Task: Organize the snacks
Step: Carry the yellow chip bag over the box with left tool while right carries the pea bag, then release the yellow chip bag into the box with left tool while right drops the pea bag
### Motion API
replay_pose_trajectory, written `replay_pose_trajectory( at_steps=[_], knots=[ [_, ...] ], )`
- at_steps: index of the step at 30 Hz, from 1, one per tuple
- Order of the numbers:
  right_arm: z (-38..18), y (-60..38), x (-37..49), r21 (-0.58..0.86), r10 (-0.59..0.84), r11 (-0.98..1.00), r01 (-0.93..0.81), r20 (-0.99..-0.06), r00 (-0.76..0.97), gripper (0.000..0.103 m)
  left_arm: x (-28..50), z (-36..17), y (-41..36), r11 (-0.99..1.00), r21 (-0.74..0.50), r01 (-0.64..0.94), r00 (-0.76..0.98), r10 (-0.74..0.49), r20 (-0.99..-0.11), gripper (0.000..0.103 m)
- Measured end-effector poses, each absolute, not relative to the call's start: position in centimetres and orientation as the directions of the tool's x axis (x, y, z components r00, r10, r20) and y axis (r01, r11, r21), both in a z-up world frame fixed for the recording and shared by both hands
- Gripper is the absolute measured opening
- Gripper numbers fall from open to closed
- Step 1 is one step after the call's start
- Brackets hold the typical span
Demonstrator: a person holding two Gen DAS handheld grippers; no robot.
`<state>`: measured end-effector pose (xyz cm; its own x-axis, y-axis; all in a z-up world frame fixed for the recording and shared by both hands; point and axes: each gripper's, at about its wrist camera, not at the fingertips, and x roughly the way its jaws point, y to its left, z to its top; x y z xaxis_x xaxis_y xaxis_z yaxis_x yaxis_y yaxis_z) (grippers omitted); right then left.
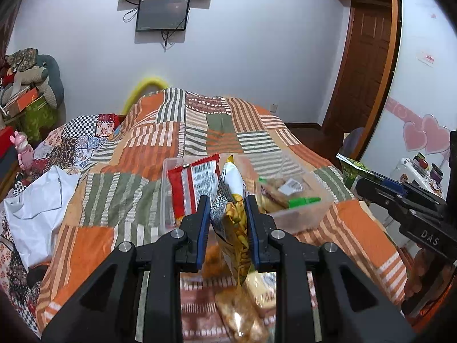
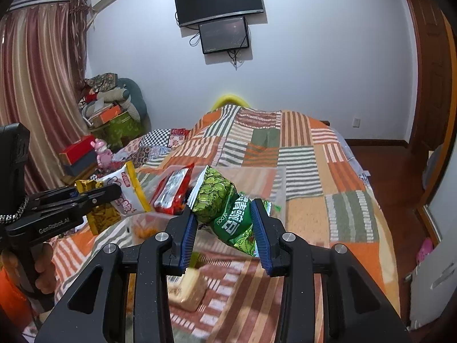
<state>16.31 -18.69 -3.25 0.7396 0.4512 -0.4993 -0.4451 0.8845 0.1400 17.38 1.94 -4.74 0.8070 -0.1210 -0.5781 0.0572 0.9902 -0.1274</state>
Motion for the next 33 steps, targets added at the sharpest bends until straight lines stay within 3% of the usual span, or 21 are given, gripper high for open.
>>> replay_pose_trajectory(
  at_steps=[14,33],
  knots=[
    [-2.7,-18.1,20.0,0.123,0.433,0.893,-0.433,-0.499,0.751,0.034,23.2,-5.1,1.0,0.988,-0.15,0.047,0.786,-0.13,-0.605,0.024],
    [-4.9,-16.2,25.4,0.109,0.416,0.892,-0.439,-0.579,0.701,0.034,30.0,-7.9,-1.0,0.994,-0.111,0.01,0.735,-0.083,-0.673,0.024]
  ],
)
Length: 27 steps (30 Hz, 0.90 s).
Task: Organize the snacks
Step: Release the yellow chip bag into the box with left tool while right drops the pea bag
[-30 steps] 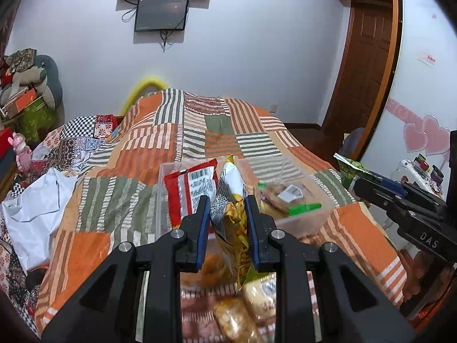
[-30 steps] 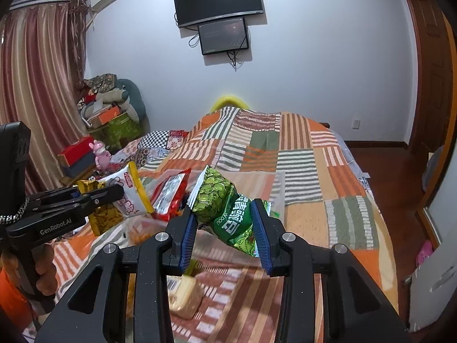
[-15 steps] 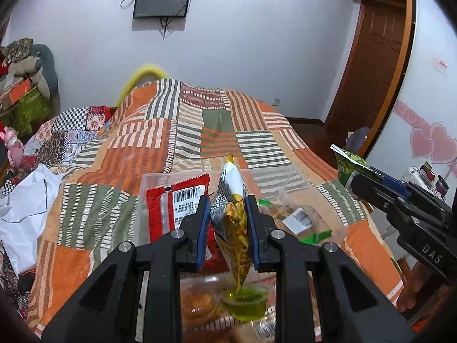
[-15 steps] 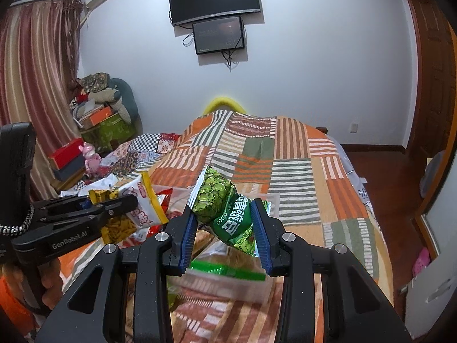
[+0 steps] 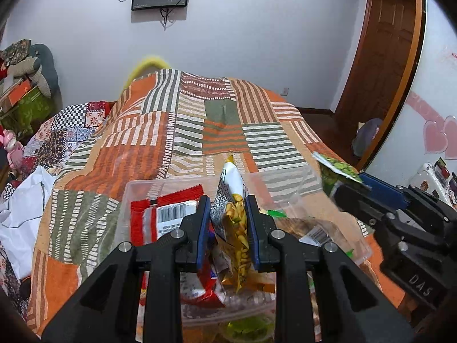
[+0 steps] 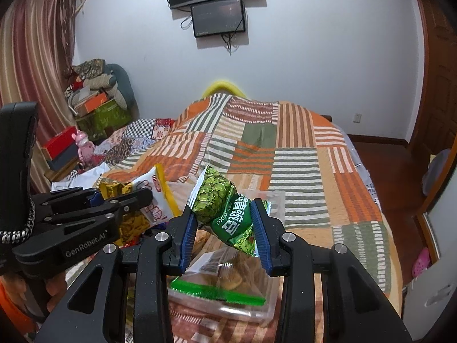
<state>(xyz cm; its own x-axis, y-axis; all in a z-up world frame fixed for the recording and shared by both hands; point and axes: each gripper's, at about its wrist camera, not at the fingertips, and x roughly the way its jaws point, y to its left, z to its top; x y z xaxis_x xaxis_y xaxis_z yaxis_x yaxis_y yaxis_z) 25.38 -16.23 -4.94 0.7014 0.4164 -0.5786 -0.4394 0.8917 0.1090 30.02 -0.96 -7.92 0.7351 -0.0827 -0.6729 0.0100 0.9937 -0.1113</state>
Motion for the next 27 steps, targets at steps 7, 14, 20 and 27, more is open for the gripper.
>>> replay_pose_trajectory(
  at_steps=[7,14,20,27],
  knots=[
    [-6.1,-15.1,27.1,0.091,0.408,0.886,-0.455,-0.622,0.669,0.034,30.9,-8.6,-2.0,0.997,-0.078,0.021,0.734,-0.069,-0.676,0.024],
    [-7.1,-15.1,28.3,0.068,0.387,0.884,-0.462,-0.661,0.643,0.034,31.4,-9.2,-2.2,0.998,-0.058,0.015,0.727,-0.051,-0.685,0.024],
    [-7.2,-15.7,28.6,0.104,0.408,0.878,-0.467,-0.673,0.617,0.034,31.6,-9.5,-1.6,0.995,-0.104,0.011,0.707,-0.081,-0.703,0.024],
    [-6.4,-15.9,27.9,0.102,0.41,0.877,-0.47,-0.67,0.619,0.045,30.3,-8.6,-1.6,0.993,-0.114,0.013,0.709,-0.09,-0.7,0.041]
  ],
)
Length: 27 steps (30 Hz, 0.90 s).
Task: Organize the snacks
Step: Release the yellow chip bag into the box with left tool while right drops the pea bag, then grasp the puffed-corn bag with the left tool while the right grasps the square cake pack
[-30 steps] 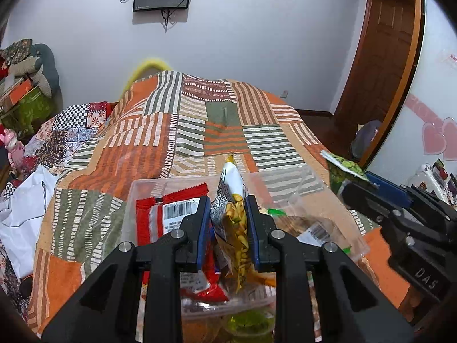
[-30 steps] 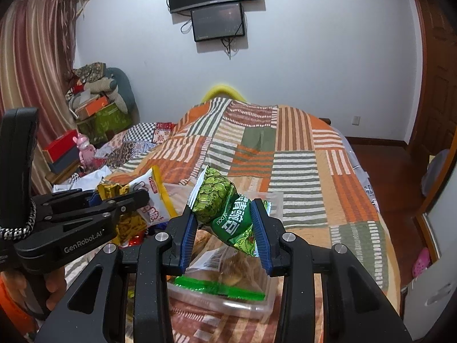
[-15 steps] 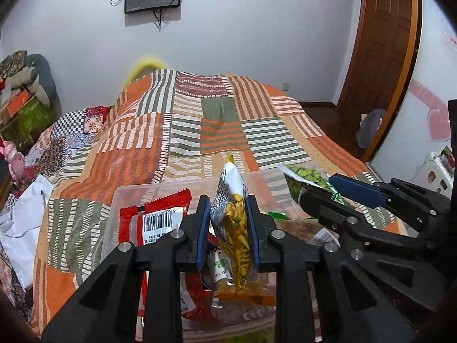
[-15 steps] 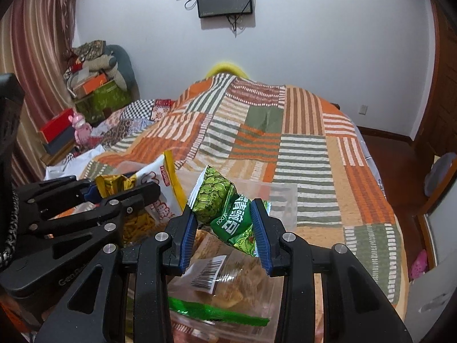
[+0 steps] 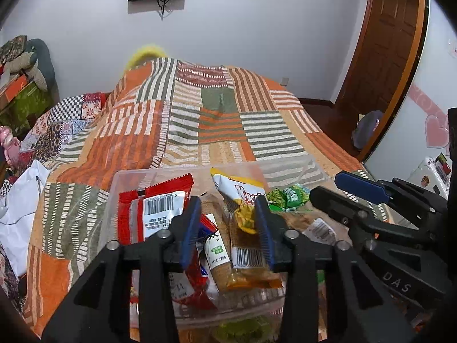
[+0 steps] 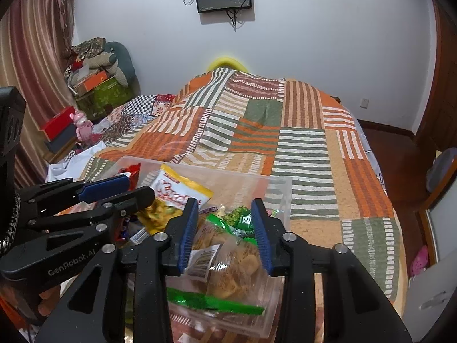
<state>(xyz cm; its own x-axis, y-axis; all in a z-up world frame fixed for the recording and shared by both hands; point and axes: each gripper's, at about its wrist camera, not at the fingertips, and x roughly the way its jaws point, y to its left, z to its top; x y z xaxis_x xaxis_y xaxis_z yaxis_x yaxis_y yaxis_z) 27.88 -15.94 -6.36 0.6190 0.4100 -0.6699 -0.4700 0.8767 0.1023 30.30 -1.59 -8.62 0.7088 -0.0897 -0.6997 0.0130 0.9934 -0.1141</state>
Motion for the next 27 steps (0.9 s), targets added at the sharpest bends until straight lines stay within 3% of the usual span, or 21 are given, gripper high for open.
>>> replay_pose_trajectory(
  at_steps=[2,7,13,15,27],
  knots=[
    [-5.9,-16.0,27.5,0.097,0.407,0.879,-0.467,-0.663,0.628,0.052,29.6,-8.0,-1.6,0.994,-0.108,0.015,0.721,-0.085,-0.688,0.045],
    [-4.9,-16.2,26.7,0.079,0.402,0.88,-0.468,-0.647,0.648,0.053,27.5,-6.4,-1.1,0.994,-0.106,0.008,0.741,-0.077,-0.667,0.056],
    [-3.7,-16.8,24.5,0.097,0.428,0.873,-0.478,-0.622,0.655,0.058,24.3,-4.4,-0.2,0.996,-0.091,0.001,0.776,-0.058,-0.628,0.059],
    [-3.5,-17.2,23.5,0.096,0.434,0.871,-0.482,-0.61,0.663,0.065,23.3,-4.0,0.1,0.997,-0.078,-0.002,0.791,-0.046,-0.611,0.06],
    [-3.4,-18.1,19.3,0.152,0.494,0.846,-0.511,-0.585,0.643,0.069,17.3,-4.6,0.8,0.999,-0.022,0.045,0.788,-0.049,-0.614,0.069]
  ],
)
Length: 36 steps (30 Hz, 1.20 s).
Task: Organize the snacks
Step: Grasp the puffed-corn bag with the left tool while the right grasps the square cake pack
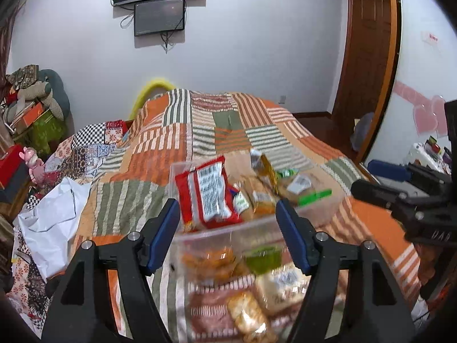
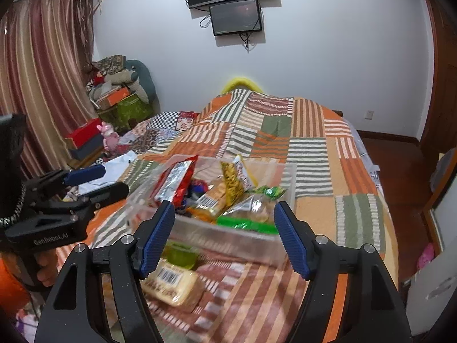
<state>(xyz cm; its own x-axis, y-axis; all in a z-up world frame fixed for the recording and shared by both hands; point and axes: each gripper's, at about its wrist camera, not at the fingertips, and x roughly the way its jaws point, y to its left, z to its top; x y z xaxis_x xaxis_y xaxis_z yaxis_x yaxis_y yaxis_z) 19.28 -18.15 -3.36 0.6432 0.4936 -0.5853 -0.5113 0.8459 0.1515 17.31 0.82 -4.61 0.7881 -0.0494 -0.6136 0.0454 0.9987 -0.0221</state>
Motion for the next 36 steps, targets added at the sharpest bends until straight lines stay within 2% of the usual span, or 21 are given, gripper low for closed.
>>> replay_pose_trajectory(
  at_steps=[19,30,33,35,36],
  knots=[
    [-7.7,-16.5,15.8,0.162,0.495,0.83,-0.534,-0.656,0.57,0.07,14.1,-12.2,0.6,0.988,-0.11,0.11,0.634,-0.155,-0.758,0.071],
    [-9.4,-15.7,15.2,0.179,0.492,0.826,-0.535,-0.693,0.527,0.07,13.3,-14.3,2.9,0.988,-0.128,0.086,0.607,-0.154,-0.78,0.071],
    [-9.7,-15.4,15.0,0.178,0.49,0.824,-0.538,-0.702,0.518,0.07,13.0,-14.5,3.2,0.987,-0.133,0.088,0.605,-0.159,-0.781,0.064],
    [-9.8,-15.1,14.9,0.167,0.483,0.825,-0.541,-0.705,0.519,0.07,13.0,-14.9,3.0,0.986,-0.137,0.096,0.592,-0.167,-0.789,0.051],
    [-10.0,-15.0,14.8,0.162,0.479,0.825,-0.542,-0.708,0.518,0.07,13.1,-15.1,2.8,0.985,-0.138,0.099,0.587,-0.17,-0.792,0.049]
  ],
)
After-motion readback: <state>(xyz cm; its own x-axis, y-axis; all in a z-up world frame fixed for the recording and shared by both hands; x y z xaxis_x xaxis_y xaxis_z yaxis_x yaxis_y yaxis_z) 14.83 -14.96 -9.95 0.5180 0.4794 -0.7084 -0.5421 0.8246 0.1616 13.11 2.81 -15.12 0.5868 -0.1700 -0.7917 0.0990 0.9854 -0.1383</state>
